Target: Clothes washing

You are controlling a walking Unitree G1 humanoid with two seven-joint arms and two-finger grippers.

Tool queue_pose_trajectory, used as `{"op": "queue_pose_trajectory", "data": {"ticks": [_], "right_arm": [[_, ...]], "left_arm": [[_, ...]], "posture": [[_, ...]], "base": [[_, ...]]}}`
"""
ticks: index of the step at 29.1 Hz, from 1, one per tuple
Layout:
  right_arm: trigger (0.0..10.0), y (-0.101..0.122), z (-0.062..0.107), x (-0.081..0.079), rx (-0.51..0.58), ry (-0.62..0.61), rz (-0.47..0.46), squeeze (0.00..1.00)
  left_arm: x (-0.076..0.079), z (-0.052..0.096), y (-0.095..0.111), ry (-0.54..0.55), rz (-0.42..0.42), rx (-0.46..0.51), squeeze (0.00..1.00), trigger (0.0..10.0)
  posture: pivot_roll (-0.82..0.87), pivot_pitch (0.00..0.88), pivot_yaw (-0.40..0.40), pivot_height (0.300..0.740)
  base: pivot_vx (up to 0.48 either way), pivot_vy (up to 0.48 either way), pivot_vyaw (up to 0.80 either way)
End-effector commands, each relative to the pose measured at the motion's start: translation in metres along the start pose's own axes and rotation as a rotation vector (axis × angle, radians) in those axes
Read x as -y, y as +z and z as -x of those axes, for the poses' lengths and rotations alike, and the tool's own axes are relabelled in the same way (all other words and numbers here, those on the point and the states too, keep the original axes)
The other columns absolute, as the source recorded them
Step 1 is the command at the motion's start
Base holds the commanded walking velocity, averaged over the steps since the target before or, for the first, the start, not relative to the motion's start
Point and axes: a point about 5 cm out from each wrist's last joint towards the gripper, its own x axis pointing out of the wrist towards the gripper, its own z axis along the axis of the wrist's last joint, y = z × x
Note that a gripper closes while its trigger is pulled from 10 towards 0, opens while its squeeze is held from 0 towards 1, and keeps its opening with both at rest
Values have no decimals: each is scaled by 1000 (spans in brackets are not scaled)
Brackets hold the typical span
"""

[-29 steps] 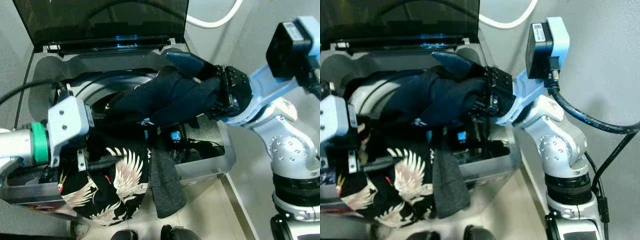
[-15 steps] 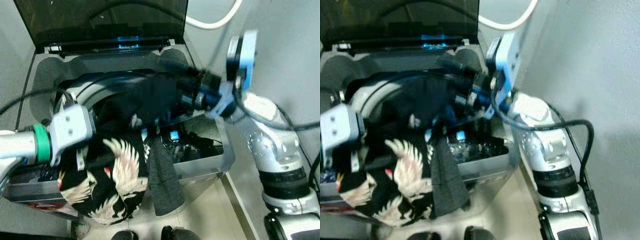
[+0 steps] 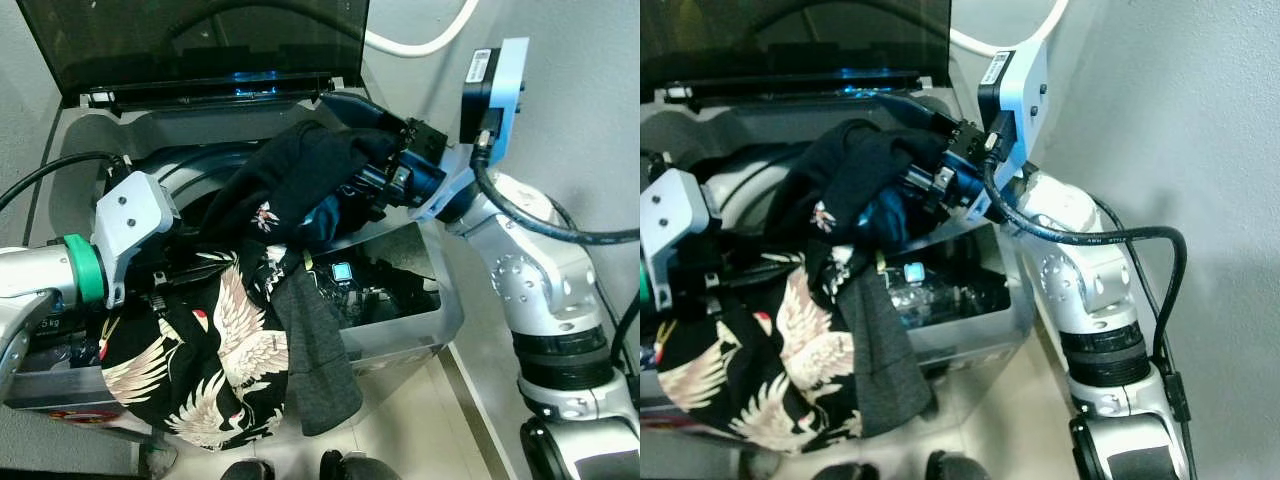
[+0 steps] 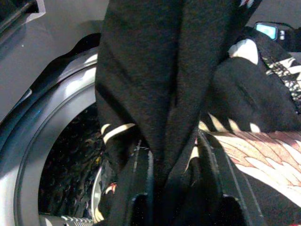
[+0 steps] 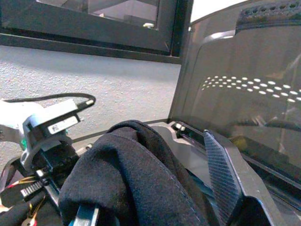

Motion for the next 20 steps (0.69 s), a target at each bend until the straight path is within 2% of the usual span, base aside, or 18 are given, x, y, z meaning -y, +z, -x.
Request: {"op": "queue_pose_trajectory", "data": {"ticks": [1, 3, 6, 9, 10, 13, 14, 15, 16, 17, 18, 19, 20], "right_arm": [[10000, 4, 0, 1, 14, 2, 20, 0], [10000, 3, 0, 1, 14, 0, 23, 0], [10000, 4, -1, 2, 24, -13, 23, 0], [10000, 4, -2, 2, 26, -15, 23, 0], [10000, 5, -2, 2, 30, -18, 22, 0], [10000, 5, -2, 2, 32, -20, 21, 0], [10000, 6, -3, 3, 36, -21, 20, 0], [10000, 6, -3, 3, 36, -21, 20, 0], [10000, 6, -3, 3, 42, -26, 19, 0], [10000, 6, -3, 3, 42, -26, 19, 0], [10000, 7, -4, 4, 50, -36, 20, 0], [10000, 8, -5, 4, 56, -46, 22, 0], [10000, 8, -5, 4, 56, -46, 22, 0]], "left_arm": [[1, -1, -2, -9, 2, -5, 0, 0], [-1, -2, -1, -2, 4, 11, 0, 0], [-17, -7, 10, 80, -9, 85, 0, 0], [-22, -9, 13, 107, -14, 98, 0, 0], [-33, -11, 19, 176, -36, 125, 0, 0], [-39, -13, 23, 222, -50, 144, 0, 0], [-54, -15, 36, 311, -80, 203, 0, 10000], [-54, -15, 36, 311, -80, 203, 0, 10000], [-73, -15, 49, 453, -142, 242, 0, 10000], [-73, -15, 49, 453, -142, 242, 0, 10000], [-102, -8, 60, 710, -220, 215, 0, 10000], [-122, 2, 67, 900, -277, 186, 0, 10000], [-122, 2, 67, 900, -277, 186, 0, 10000]], "posture": [[87, 76, 41, 740], [87, 76, 41, 740], [86, 75, 42, 740], [86, 75, 42, 740], [86, 75, 42, 740], [86, 75, 42, 740], [83, 76, 43, 740], [83, 76, 43, 740], [80, 77, 43, 740], [80, 77, 43, 740], [79, 79, 44, 740], [77, 80, 46, 740], [77, 80, 46, 740]], "base": [[0, 0, 0], [0, 0, 0], [0, 0, 0], [0, 0, 0], [0, 0, 0], [0, 0, 0], [0, 0, 0], [0, 0, 0], [0, 0, 0], [0, 0, 0], [0, 0, 0], [0, 0, 0], [0, 0, 0]]}}
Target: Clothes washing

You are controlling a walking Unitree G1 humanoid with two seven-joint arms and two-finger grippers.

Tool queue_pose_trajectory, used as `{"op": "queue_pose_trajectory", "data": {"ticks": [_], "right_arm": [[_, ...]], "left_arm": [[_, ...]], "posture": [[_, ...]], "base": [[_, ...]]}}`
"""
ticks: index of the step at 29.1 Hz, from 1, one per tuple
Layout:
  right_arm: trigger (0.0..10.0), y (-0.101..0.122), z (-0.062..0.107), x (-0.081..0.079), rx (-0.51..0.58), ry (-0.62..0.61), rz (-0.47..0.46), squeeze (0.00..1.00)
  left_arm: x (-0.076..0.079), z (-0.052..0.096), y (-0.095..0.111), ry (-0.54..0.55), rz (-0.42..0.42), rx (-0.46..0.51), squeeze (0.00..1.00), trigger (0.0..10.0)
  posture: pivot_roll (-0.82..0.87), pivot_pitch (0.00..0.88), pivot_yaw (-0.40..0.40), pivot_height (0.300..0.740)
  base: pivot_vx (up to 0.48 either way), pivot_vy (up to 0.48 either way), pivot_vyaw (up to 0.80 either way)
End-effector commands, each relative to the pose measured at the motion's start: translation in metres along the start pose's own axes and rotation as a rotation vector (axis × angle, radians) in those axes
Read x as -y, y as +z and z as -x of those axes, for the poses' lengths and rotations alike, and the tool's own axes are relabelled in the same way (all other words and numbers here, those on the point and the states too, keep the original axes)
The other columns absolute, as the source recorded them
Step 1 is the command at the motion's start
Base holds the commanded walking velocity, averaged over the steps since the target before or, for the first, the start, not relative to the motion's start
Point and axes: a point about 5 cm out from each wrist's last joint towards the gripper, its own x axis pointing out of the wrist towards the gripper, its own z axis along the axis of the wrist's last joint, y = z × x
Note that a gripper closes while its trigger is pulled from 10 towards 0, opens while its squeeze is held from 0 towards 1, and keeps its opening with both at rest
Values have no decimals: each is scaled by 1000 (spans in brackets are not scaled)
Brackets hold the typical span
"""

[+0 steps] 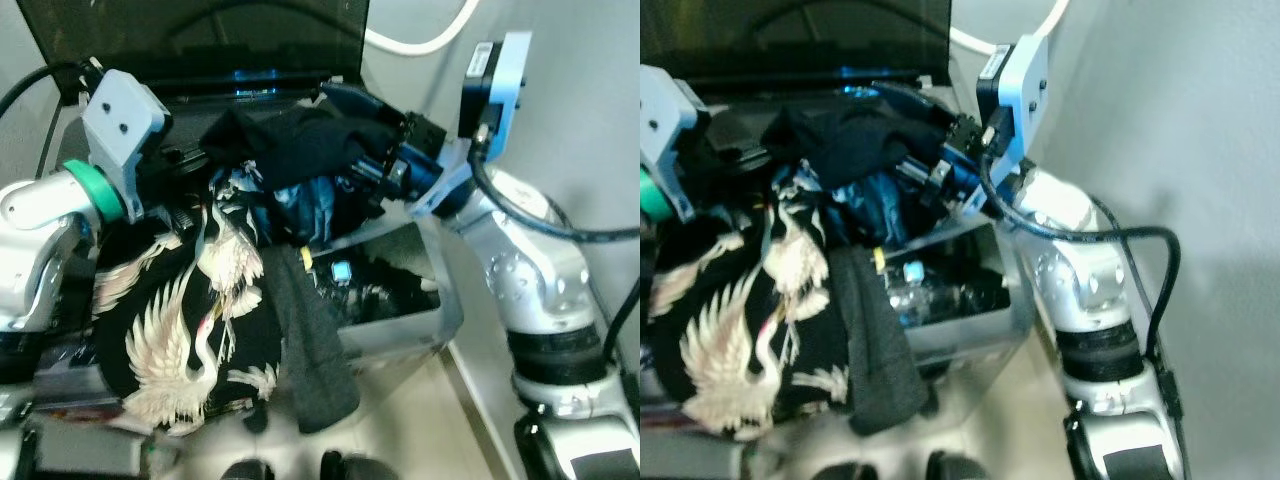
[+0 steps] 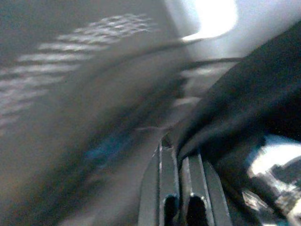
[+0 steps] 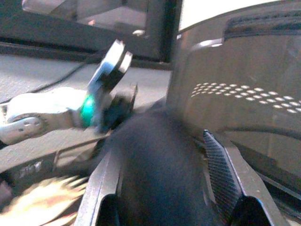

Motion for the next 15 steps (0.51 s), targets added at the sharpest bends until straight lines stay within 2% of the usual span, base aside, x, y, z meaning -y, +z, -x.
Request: {"op": "queue_pose_trajectory", "data": {"ticks": [1, 4, 5, 6, 7, 8, 10, 11, 12, 13, 14, 15], "right_arm": [[10000, 5, -1, 1, 28, -16, 20, 0], [10000, 5, -1, 1, 28, -16, 20, 0], [10000, 5, -2, 2, 31, -23, 22, 0], [10000, 4, -3, 3, 28, -42, 31, 0], [10000, 4, -3, 3, 28, -42, 31, 0], [10000, 1, -4, 2, 18, -47, 39, 0], [10000, 1, -4, 2, 18, -47, 39, 0], [10000, -6, -6, -1, -12, -43, 60, 0], [10000, -15, -8, -3, -56, -44, 91, 0], [10000, -22, -12, -4, -90, -57, 128, 0], [10000, -22, -12, -4, -90, -57, 128, 0], [10000, -26, -15, -4, -109, -66, 154, 0]], "left_arm": [[-46, 2, 0, 360, -195, -52, 0, 10000], [-46, 2, 0, 360, -195, -52, 0, 10000], [-57, 4, 1, 444, -252, -64, 0, 10000], [-51, 4, -7, 383, -265, -100, 0, 10000], [-51, 4, -7, 383, -265, -100, 0, 10000], [-34, 3, -16, 229, -217, -124, 0, 10000], [-34, 3, -16, 229, -217, -124, 0, 10000], [-9, 5, -21, 31, -121, -109, 0, 10000], [19, 12, -16, -196, -3, -63, 0, 10000], [36, 19, -6, -348, 94, 2, 0, 10000], [36, 19, -6, -348, 94, 2, 0, 10000], [44, 24, 1, -430, 145, 45, 0, 10000]], "posture": [[77, 81, 48, 740], [77, 81, 48, 740], [77, 81, 48, 740], [77, 84, 49, 740], [77, 84, 49, 740], [77, 84, 49, 740], [77, 84, 49, 740], [77, 84, 49, 740], [81, 91, 49, 740], [81, 91, 49, 740], [81, 91, 49, 740], [81, 91, 49, 740]], "base": [[0, 0, 0], [0, 0, 0], [0, 0, 0], [0, 0, 0], [0, 0, 0], [0, 0, 0], [0, 0, 0], [0, 0, 0], [0, 0, 0], [0, 0, 0], [0, 0, 0], [0, 0, 0]]}}
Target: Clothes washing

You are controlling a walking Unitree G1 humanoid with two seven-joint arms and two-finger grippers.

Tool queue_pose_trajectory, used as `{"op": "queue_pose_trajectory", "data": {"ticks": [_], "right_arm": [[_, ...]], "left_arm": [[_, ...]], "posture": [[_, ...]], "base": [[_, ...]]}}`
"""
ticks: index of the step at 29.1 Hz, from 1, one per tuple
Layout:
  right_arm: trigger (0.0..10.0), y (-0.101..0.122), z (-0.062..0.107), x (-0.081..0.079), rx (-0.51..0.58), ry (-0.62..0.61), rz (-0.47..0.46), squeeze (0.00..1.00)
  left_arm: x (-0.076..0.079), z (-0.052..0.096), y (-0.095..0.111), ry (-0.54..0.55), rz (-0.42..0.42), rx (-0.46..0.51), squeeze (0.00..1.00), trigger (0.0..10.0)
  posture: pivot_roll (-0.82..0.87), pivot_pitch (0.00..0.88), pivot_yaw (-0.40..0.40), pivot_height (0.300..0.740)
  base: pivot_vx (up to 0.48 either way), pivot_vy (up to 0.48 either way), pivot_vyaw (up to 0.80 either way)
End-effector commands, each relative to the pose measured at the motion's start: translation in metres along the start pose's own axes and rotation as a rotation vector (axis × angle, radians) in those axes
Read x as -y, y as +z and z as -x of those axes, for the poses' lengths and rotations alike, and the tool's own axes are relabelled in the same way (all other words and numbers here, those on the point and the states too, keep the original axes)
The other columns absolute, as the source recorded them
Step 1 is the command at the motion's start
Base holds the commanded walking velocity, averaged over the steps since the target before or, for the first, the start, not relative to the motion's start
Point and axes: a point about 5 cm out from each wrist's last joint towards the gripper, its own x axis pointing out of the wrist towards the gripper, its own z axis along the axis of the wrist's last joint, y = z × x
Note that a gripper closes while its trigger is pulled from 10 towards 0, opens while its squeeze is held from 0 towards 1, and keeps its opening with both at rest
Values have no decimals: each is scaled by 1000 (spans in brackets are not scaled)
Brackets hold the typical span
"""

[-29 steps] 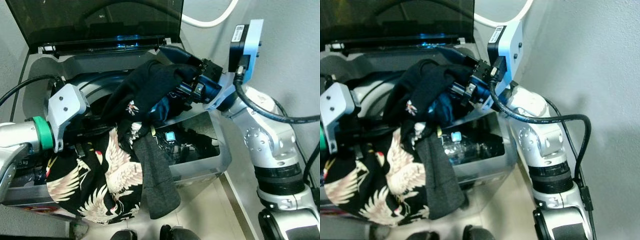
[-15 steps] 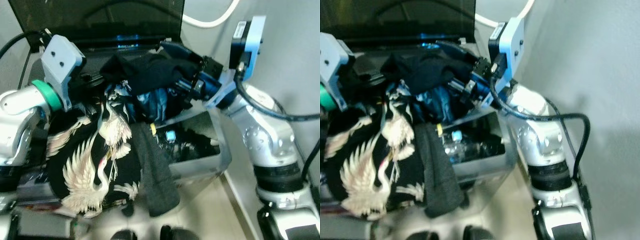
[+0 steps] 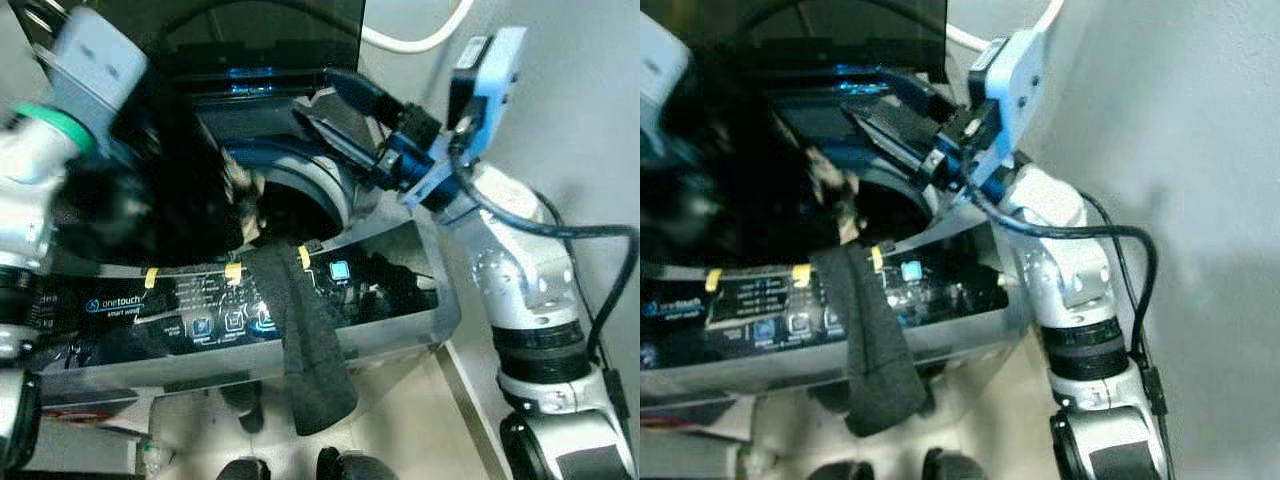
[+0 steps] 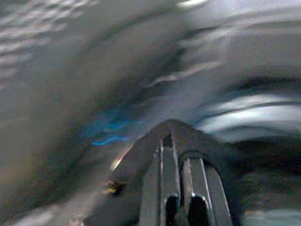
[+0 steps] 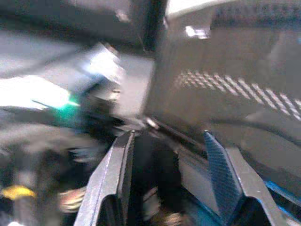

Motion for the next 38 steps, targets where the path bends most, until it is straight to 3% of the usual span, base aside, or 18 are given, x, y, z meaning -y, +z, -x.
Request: {"op": "queue_pose_trajectory", "data": {"ticks": [1, 3, 4, 5, 6, 7, 11, 14, 15, 19, 20, 22, 23, 24, 28, 30, 35, 38], "right_arm": [[10000, -9, -4, -4, -40, -2, 33, 0], [10000, -10, -7, -1, -40, -41, 54, 0], [10000, -8, -9, 2, -11, -73, 33, 0], [10000, -8, -9, 2, -11, -73, 33, 0], [10000, -4, -9, 6, 24, -94, -4, 0], [10000, 2, -7, 10, 67, -102, -58, 0], [10000, 11, -3, 12, 116, -76, -118, 0], [10000, 24, 8, 13, 177, 0, -183, 0], [10000, 28, 22, 3, 159, 145, -197, 0], [10000, 26, 35, -12, 107, 312, -228, 0], [10000, 20, 38, -20, 57, 368, -232, 0], [10000, -3, 41, -40, -89, 470, -209, 0], [10000, -3, 41, -40, -89, 470, -209, 0], [10000, -14, 41, -46, -140, 490, -190, 0], [10000, -22, 38, -46, -178, 480, -164, 0], [10000, -37, 24, -43, -226, 413, -71, 0], [10000, -43, 14, -47, -243, 411, -25, 0], [10000, -46, 12, -56, -278, 477, 10, 0]], "left_arm": [[14, 1, 22, -158, 36, 110, 0, 10000], [15, 3, 31, -172, 86, 163, 0, 10000], [11, 3, 39, -148, 111, 213, 376, 10000], [11, 3, 39, -148, 111, 213, 376, 10000], [8, 5, 44, -135, 138, 247, 1000, 10000], [7, 5, 50, -131, 144, 275, 1000, 10000], [8, 8, 54, -148, 137, 290, 1000, 10000], [12, 17, 58, -220, 131, 303, 1000, 10000], [19, 29, 60, -300, 145, 315, 1000, 10000], [24, 39, 64, -351, 161, 330, 941, 10000], [23, 43, 68, -349, 162, 345, 0, 10000], [7, 48, 87, -260, 172, 453, 0, 10000], [7, 48, 87, -260, 172, 453, 0, 10000], [-3, 51, 99, -192, 181, 521, 0, 10000], [-12, 52, 108, -130, 194, 578, 0, 10000], [-20, 51, 123, -44, 169, 645, 0, 10000], [-13, 43, 127, -77, 159, 638, 0, 10000], [-5, 29, 121, -63, 176, 582, 0, 10000]], "posture": [[81, 91, 49, 740], [87, 92, 45, 740], [89, 92, 44, 740], [89, 92, 44, 740], [91, 93, 43, 740], [91, 93, 41, 740], [92, 93, 40, 740], [87, 94, 42, 740], [84, 98, 41, 740], [82, 98, 41, 740], [82, 98, 41, 740], [78, 102, 38, 740], [78, 102, 38, 740], [78, 102, 38, 740], [78, 96, 32, 740], [87, 90, 26, 740], [88, 84, 34, 740], [91, 81, 34, 740]], "base": [[0, 0, 0], [0, 0, 0], [0, 0, 0], [0, 0, 0], [0, 0, 0], [0, 0, 0], [0, 0, 0], [0, 0, 0], [0, 0, 0], [0, 0, 0], [0, 0, 0], [0, 0, 0], [0, 0, 0], [0, 0, 0], [0, 0, 0], [0, 0, 0], [0, 0, 0], [0, 0, 0]]}}
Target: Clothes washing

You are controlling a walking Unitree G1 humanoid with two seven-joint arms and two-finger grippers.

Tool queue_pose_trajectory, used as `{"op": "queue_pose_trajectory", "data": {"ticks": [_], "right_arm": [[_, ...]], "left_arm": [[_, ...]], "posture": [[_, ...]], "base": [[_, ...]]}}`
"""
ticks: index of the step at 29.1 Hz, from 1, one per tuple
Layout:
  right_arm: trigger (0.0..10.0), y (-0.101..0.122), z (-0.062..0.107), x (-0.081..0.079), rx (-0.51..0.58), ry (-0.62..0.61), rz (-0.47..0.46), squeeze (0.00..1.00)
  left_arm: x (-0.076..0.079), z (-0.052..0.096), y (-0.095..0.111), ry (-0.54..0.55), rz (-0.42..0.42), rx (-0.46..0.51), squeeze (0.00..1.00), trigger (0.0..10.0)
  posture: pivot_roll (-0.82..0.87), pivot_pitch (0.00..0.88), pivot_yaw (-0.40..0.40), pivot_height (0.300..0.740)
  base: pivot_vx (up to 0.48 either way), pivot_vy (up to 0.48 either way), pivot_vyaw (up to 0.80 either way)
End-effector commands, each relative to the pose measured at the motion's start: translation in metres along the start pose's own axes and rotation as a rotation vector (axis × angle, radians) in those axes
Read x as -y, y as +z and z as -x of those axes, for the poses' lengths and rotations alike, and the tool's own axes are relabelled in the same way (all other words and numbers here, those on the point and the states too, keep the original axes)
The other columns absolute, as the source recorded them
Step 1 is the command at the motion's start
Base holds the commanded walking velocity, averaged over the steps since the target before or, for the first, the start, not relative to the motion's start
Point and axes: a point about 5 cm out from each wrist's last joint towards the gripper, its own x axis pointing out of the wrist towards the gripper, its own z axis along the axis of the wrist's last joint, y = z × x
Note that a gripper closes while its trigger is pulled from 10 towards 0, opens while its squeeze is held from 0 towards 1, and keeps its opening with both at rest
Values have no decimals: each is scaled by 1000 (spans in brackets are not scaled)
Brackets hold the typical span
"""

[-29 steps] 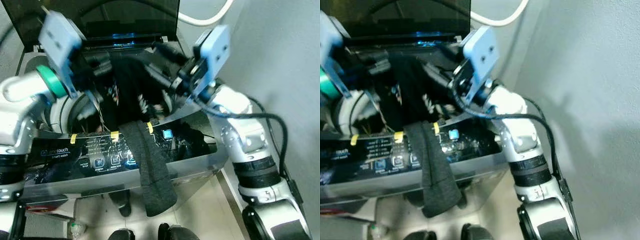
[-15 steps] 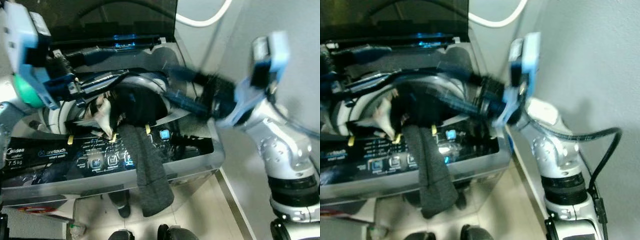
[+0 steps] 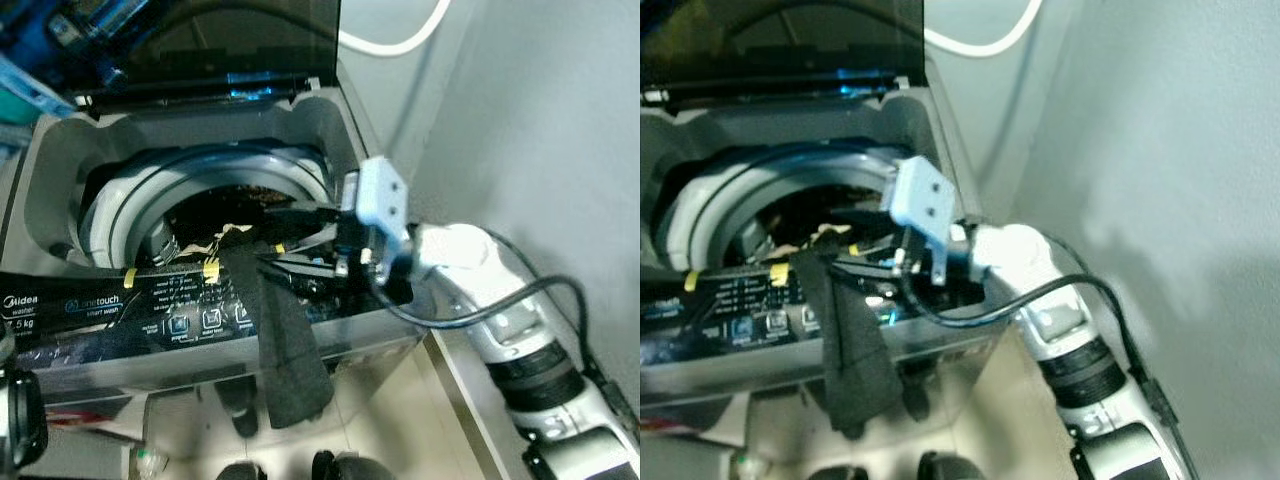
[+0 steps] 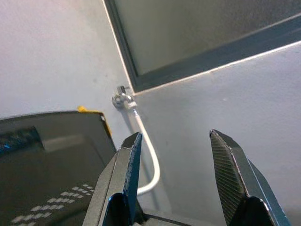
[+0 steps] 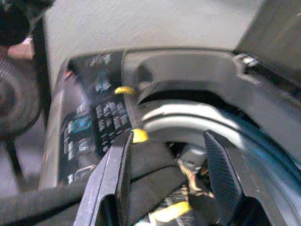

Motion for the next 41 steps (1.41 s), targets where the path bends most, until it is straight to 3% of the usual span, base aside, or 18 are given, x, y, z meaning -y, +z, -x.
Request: {"op": "queue_pose_trajectory", "data": {"ticks": [1, 9, 20, 29, 30, 32, 33, 34, 41], "right_arm": [[10000, -3, -4, -7, -45, 65, 43, 0], [10000, -7, 2, -18, -71, 178, 9, 0], [10000, -26, -10, -28, -90, 260, -67, 0], [10000, -45, -18, -23, -183, 209, -38, 0], [9373, -49, -18, -22, -217, 199, -18, 0], [9373, -49, -18, -22, -217, 199, -18, 0], [3765, -52, -17, -21, -241, 194, -3, 0], [0, -54, -16, -20, -253, 190, 7, 0], [0, -52, -15, -17, -234, 179, 6, 0]], "left_arm": [[3, -7, -6, 24, -20, -42, 0, 10000], [0, -12, -13, 59, -19, -63, 0, 10000], [-2, -13, -24, 61, -31, -105, 0, 10000], [-2, -14, -26, 68, -32, -108, 0, 10000], [-2, -14, -26, 70, -32, -108, 0, 10000], [-2, -14, -26, 70, -32, -108, 0, 10000], [-2, -14, -26, 71, -33, -108, 0, 10000], [-1, -15, -26, 73, -34, -108, 0, 10000], [-1, -15, -26, 76, -32, -104, 0, 10000]], "posture": [[91, 81, 34, 740], [82, 75, 33, 740], [81, 73, 40, 740], [83, 80, 35, 740], [84, 82, 36, 740], [84, 82, 36, 740], [84, 83, 36, 740], [83, 86, 36, 740], [79, 89, 34, 740]], "base": [[0, 0, 0], [0, 0, 0], [0, 0, 0], [0, 0, 0], [0, 0, 0], [0, 0, 0], [0, 0, 0], [0, 0, 0], [0, 0, 0]]}}
